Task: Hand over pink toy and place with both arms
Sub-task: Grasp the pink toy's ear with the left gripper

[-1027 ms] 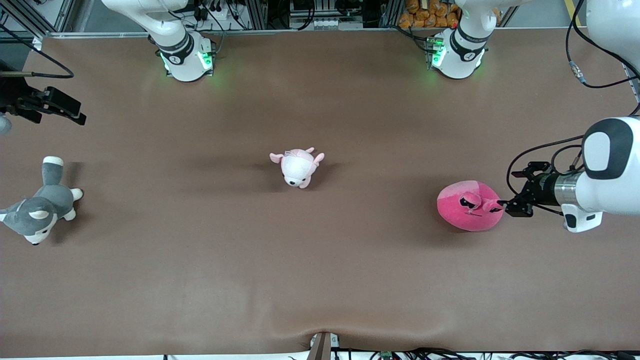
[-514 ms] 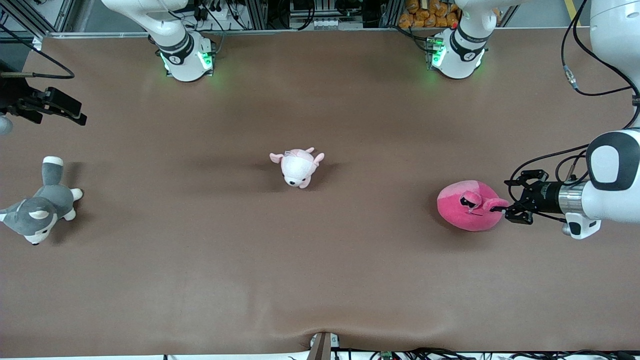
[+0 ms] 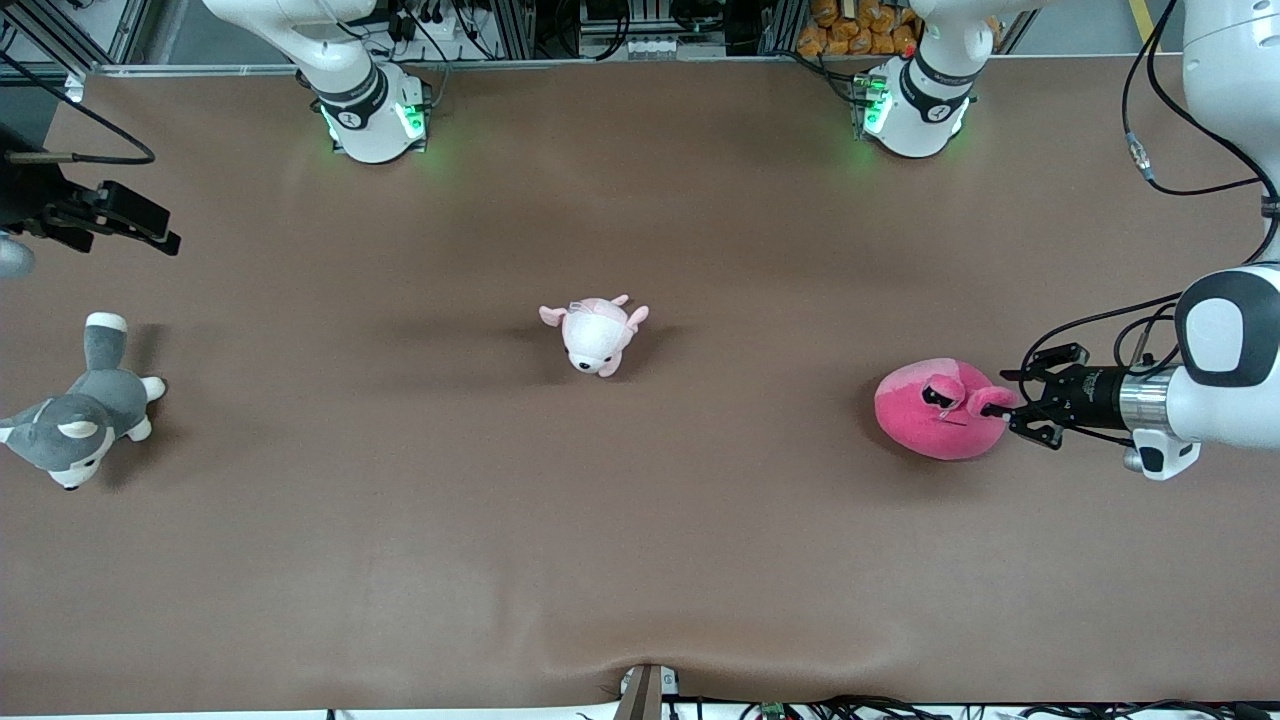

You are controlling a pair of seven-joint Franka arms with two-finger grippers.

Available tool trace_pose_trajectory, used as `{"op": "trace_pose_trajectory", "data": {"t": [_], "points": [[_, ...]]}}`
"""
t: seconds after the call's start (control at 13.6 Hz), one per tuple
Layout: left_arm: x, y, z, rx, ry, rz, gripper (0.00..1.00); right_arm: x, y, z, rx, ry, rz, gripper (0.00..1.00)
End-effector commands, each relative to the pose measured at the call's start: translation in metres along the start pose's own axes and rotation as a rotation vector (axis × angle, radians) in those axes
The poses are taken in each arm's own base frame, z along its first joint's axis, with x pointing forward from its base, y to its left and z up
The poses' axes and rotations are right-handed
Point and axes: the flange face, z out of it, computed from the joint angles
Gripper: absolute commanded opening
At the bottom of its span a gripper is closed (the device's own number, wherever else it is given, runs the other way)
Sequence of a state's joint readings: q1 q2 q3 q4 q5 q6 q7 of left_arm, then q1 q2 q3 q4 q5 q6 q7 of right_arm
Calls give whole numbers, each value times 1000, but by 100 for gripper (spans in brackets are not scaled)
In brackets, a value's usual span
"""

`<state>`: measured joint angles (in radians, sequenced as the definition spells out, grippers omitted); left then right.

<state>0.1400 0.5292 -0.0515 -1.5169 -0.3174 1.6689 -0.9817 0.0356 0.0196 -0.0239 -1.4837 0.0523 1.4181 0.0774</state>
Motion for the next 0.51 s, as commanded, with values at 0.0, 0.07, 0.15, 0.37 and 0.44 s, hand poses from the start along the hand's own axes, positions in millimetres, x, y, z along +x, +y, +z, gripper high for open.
{"op": "trace_pose_trajectory", "data": {"t": [0.0, 0.07, 0.15, 0.37, 0.44], "points": [[-8, 10, -5, -18, -4, 12, 0, 13, -7, 7, 26, 3, -6, 100], [-9, 10, -7, -24, -5, 6, 0, 19, -10, 14, 41, 0, -8, 100], [-12, 10, -13, -33, -2, 9, 0, 27, -10, 25, 50, -20, -6, 100], [-38, 13, -35, -36, 0, 45, 0, 34, -11, 37, 91, -43, -2, 100], [-52, 11, -44, -33, -1, 53, 0, 41, -16, 50, 84, -63, -8, 100]]}}
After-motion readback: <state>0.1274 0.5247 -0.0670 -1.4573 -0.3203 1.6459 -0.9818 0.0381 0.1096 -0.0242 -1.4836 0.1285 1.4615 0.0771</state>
